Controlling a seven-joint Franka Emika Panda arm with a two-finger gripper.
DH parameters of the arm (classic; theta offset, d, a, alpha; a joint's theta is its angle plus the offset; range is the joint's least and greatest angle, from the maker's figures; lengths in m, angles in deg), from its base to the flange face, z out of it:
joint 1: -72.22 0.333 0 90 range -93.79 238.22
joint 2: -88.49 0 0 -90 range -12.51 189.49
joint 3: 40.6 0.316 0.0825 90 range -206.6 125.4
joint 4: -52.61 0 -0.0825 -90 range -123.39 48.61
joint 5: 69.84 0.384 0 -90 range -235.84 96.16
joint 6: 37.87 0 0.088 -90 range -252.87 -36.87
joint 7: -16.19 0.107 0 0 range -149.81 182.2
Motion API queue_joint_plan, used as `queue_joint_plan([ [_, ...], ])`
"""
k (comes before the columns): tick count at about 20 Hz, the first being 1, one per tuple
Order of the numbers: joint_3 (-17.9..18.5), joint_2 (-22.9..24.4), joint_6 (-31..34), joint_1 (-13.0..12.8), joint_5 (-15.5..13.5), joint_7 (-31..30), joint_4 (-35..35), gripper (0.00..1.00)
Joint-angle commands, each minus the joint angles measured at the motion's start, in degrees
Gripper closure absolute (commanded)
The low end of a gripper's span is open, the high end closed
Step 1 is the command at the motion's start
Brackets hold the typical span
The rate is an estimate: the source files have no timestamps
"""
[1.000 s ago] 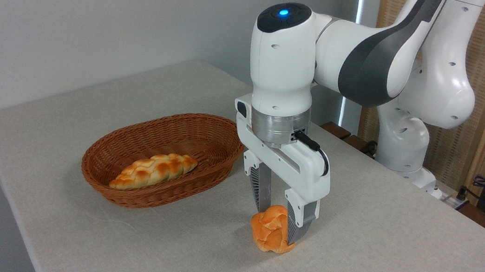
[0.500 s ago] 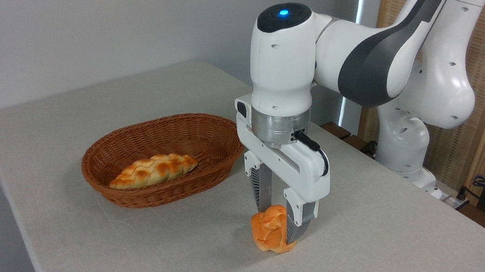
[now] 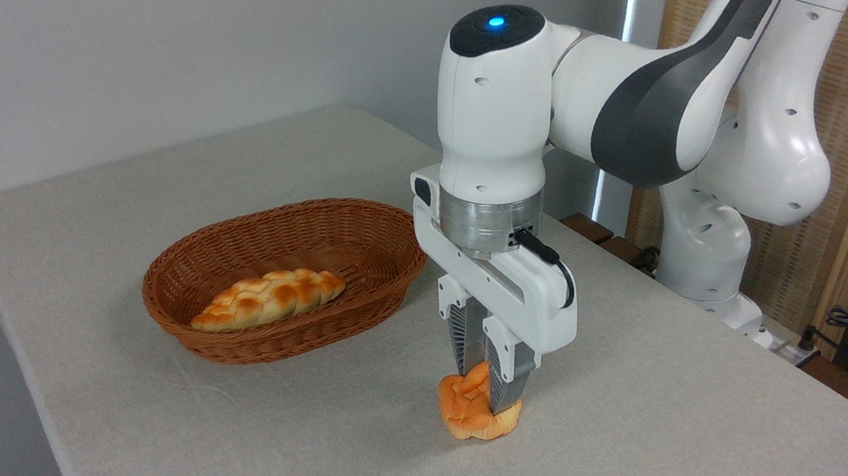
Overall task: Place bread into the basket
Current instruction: 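Lift the bun and carry it over the wicker basket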
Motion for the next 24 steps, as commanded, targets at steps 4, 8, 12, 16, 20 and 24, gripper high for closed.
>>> queue_joint_plan([
  [4, -2.9, -0.1, 4.4, -0.2, 0.7, 0.2, 5.6, 0.62],
  [8, -5.0, -3.3, 18.8, -0.3, -4.9, -1.1, 19.0, 0.62],
  [12, -12.1, -4.0, 23.5, -0.2, -8.3, -5.6, 25.4, 0.62],
  [16, -18.8, -5.4, 23.4, -0.2, -8.0, -11.9, 26.0, 0.6],
  [20, -25.9, -7.6, 22.6, -0.3, -4.4, -14.2, 26.1, 0.55],
  [24, -29.7, -10.4, 21.8, -0.3, -3.0, -16.4, 26.0, 0.55],
])
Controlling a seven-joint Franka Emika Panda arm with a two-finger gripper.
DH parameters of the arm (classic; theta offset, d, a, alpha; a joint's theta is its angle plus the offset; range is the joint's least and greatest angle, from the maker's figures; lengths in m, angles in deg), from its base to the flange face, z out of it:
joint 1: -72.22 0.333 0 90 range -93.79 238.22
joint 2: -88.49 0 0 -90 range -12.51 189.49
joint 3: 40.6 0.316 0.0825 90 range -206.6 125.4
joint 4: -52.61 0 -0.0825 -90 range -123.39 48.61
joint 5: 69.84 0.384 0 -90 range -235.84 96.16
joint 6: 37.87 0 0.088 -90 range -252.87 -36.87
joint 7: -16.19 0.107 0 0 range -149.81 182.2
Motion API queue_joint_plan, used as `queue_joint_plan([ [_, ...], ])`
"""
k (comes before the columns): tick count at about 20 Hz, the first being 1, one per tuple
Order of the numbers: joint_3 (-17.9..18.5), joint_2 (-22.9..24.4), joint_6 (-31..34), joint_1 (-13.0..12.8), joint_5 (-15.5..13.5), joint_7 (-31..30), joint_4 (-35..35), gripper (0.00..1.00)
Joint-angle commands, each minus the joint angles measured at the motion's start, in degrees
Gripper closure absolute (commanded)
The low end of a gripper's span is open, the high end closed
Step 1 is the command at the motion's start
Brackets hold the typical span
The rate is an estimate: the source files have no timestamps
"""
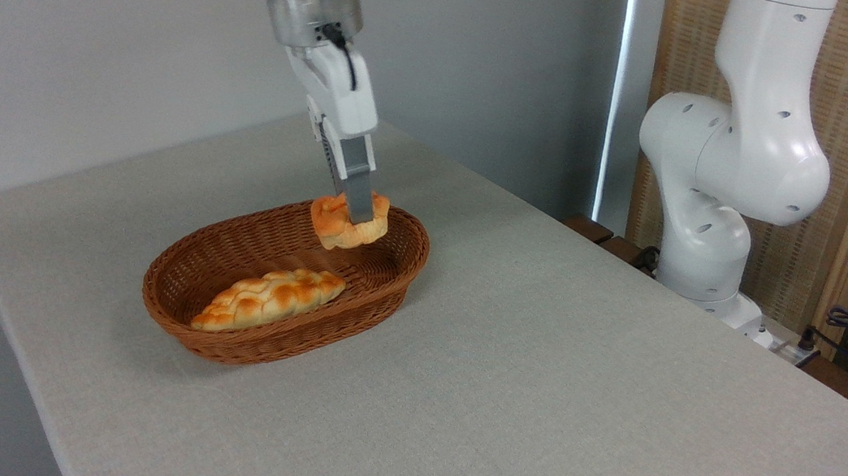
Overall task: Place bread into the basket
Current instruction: 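Lift the bun and carry it over the wicker basket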
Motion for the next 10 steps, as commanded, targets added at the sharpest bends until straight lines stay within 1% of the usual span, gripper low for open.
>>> queue_joint_plan([
  [1, -2.0, -3.2, -0.5, 0.4, 2.9, -2.2, 1.5, 0.54],
  [2, -2.6, -4.1, -0.5, 0.3, 4.8, -2.9, 1.5, 0.48],
  [3, -3.5, -4.4, -0.5, 0.3, 6.0, -3.1, 1.5, 0.4],
  [4, -3.6, -4.5, -0.5, 0.3, 6.1, -3.1, 1.5, 0.35],
  [5, -3.7, -4.8, -0.5, 0.3, 6.1, -3.2, 1.5, 0.27],
  [8, -4.1, -5.5, -0.5, 0.3, 6.1, -3.9, 1.5, 0.14],
  [9, -4.2, -5.7, -0.5, 0.3, 6.1, -3.9, 1.4, 0.0],
  [10, -4.6, -5.9, -0.4, 0.3, 6.1, -3.9, 1.5, 0.0],
])
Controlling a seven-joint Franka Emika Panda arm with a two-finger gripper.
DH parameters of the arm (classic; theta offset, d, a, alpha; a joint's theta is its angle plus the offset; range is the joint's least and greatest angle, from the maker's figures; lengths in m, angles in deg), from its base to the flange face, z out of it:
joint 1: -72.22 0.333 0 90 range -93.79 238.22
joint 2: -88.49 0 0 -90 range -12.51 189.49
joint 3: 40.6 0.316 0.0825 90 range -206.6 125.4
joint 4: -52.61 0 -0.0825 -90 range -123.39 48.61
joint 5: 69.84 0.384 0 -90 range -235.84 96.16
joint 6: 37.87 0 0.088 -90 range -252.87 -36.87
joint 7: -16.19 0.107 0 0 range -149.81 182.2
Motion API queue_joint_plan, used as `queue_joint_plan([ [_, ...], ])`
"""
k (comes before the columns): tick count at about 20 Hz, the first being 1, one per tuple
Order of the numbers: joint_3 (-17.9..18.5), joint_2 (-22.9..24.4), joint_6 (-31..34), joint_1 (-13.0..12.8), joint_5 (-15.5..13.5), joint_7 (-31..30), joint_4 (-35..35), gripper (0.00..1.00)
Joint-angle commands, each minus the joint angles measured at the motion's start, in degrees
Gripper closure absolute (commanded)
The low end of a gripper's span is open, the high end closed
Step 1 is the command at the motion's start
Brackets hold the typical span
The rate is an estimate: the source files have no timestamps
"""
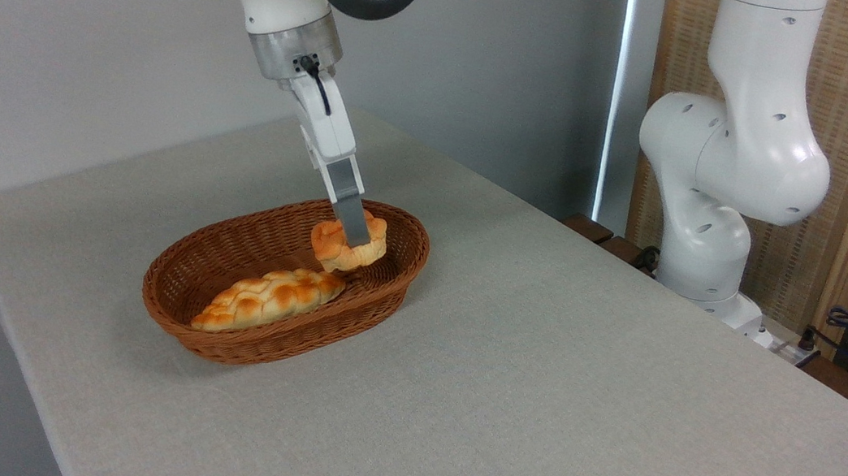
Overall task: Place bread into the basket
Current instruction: 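Lower the bun into the basket beside the long roll, then open the gripper, release the bun, and raise the gripper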
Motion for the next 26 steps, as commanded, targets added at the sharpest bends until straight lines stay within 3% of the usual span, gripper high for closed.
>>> queue_joint_plan([
  [1, -1.3, -1.2, -0.2, 0.2, 1.0, -1.5, 1.1, 0.0],
  [20, -1.3, -0.8, -0.1, 0.4, 0.3, -3.2, 1.3, 0.0],
  [24, 0.8, -0.8, 0.1, 1.1, 0.3, -4.9, 7.7, 0.0],
  [26, 4.3, -0.8, 0.6, 1.1, 0.2, -4.9, 10.6, 0.0],
])
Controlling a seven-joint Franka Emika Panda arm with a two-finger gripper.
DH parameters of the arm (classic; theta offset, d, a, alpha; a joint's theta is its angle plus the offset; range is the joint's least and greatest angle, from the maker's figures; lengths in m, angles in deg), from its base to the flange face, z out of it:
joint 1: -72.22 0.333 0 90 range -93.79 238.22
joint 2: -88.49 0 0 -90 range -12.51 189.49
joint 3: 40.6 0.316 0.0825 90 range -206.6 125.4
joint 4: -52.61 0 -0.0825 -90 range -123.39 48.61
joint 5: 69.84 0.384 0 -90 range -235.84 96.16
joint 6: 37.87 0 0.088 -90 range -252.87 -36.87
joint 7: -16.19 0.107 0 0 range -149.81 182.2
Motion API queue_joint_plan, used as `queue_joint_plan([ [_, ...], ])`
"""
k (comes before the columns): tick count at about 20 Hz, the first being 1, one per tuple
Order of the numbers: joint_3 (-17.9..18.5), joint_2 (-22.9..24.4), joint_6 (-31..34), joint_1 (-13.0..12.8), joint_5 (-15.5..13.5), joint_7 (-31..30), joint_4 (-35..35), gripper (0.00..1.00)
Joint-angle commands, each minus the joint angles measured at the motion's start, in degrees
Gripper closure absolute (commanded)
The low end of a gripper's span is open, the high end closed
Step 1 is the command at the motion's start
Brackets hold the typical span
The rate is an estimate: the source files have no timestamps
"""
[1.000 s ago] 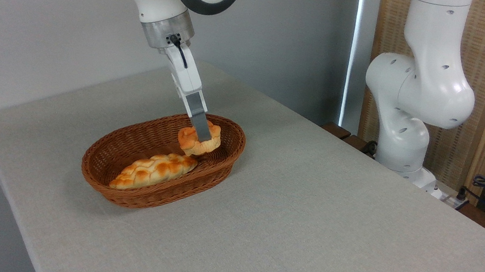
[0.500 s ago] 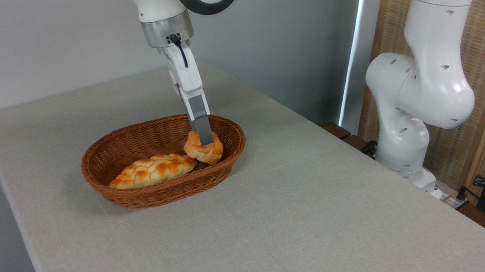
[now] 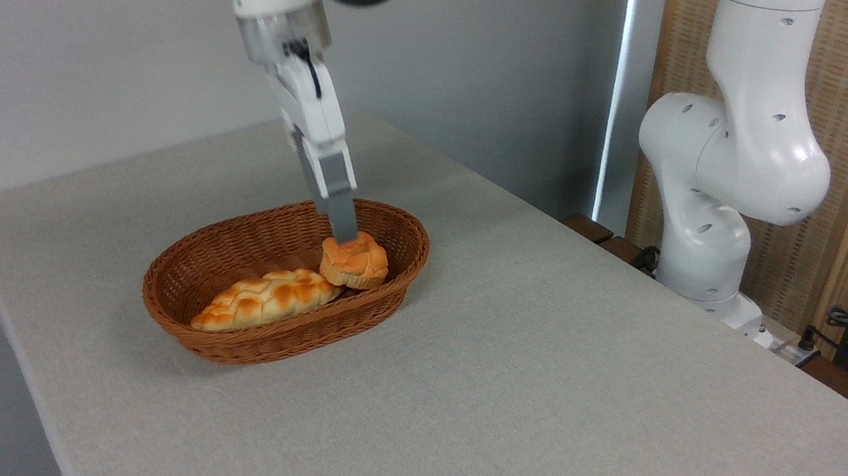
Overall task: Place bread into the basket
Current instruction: 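Open the gripper, release the bun, and raise the gripper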
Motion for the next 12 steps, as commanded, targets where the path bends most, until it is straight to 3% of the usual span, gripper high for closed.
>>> queue_joint_plan([
  [1, 7.4, -0.3, 1.0, -0.2, 0.0, -0.9, 7.7, 0.0],
  [3, 12.7, -2.0, 2.8, -1.1, -1.8, -0.6, 13.5, 0.0],
  [5, 18.5, -3.3, 4.2, -3.5, -3.9, -0.3, 17.5, 0.0],
  [7, 20.7, -3.3, 4.2, -4.6, -4.1, 0.3, 17.9, 0.0],
  [12, 22.2, -2.9, 5.8, -4.4, -4.2, 3.4, 18.0, 0.0],
])
